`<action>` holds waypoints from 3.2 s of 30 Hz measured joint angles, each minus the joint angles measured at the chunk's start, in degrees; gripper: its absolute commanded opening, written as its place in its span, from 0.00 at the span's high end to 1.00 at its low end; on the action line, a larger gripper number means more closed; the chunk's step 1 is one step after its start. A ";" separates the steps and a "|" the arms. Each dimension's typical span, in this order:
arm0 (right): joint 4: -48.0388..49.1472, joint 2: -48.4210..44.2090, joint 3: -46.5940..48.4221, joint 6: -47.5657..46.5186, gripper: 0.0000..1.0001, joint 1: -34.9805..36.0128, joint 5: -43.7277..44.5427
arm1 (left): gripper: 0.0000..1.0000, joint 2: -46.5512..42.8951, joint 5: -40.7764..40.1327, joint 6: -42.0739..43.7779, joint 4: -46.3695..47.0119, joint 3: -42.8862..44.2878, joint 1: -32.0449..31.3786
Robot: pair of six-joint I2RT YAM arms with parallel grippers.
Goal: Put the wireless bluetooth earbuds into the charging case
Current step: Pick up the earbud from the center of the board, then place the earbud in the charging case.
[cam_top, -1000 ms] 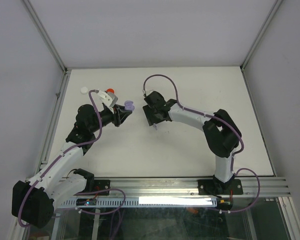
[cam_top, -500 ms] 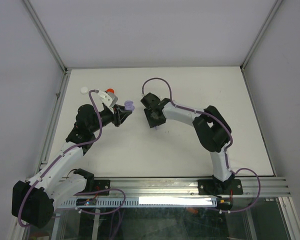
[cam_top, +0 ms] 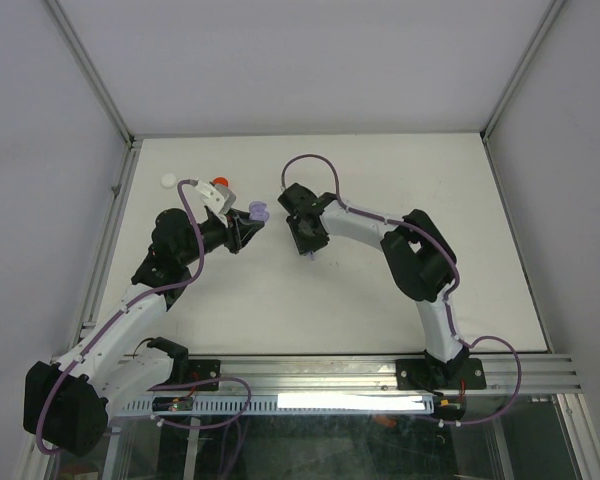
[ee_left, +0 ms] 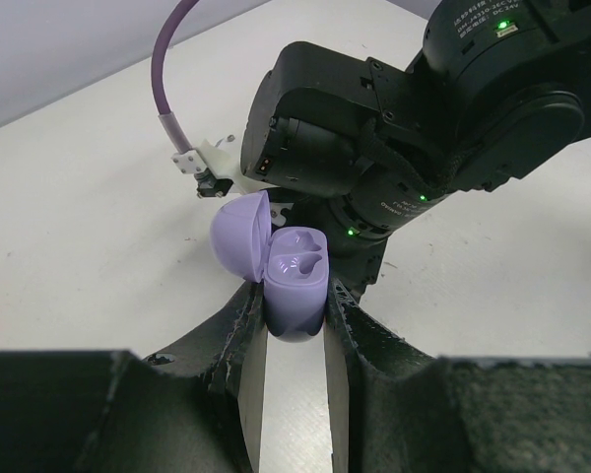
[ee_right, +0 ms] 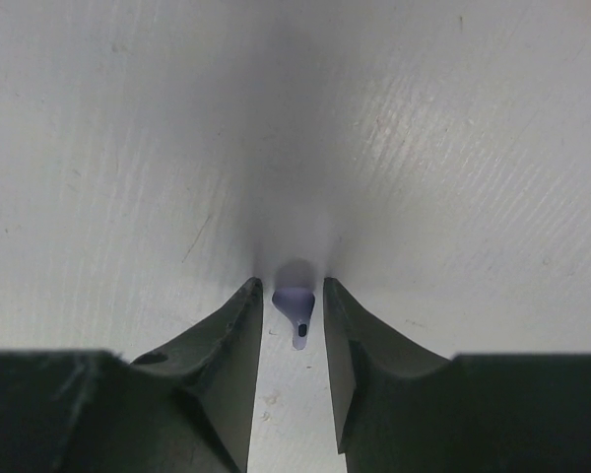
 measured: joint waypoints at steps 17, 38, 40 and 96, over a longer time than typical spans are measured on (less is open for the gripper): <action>-2.05 0.57 1.03 0.33 0.83 0.17 0.02 | 1.00 0.00 0.13 0.00 0.00 0.02 0.00; 4.76 -19.39 -8.39 -2.03 0.85 0.22 2.47 | 1.00 -1.42 0.15 -1.25 7.48 -2.62 0.00; 6.82 -23.17 -8.87 -2.54 0.85 0.31 2.99 | 1.00 -1.95 0.52 -1.29 8.87 -3.63 0.00; 60.96 -46.36 -30.53 -14.43 0.85 14.45 -12.37 | 1.00 -5.70 12.90 -5.05 37.90 -12.37 0.00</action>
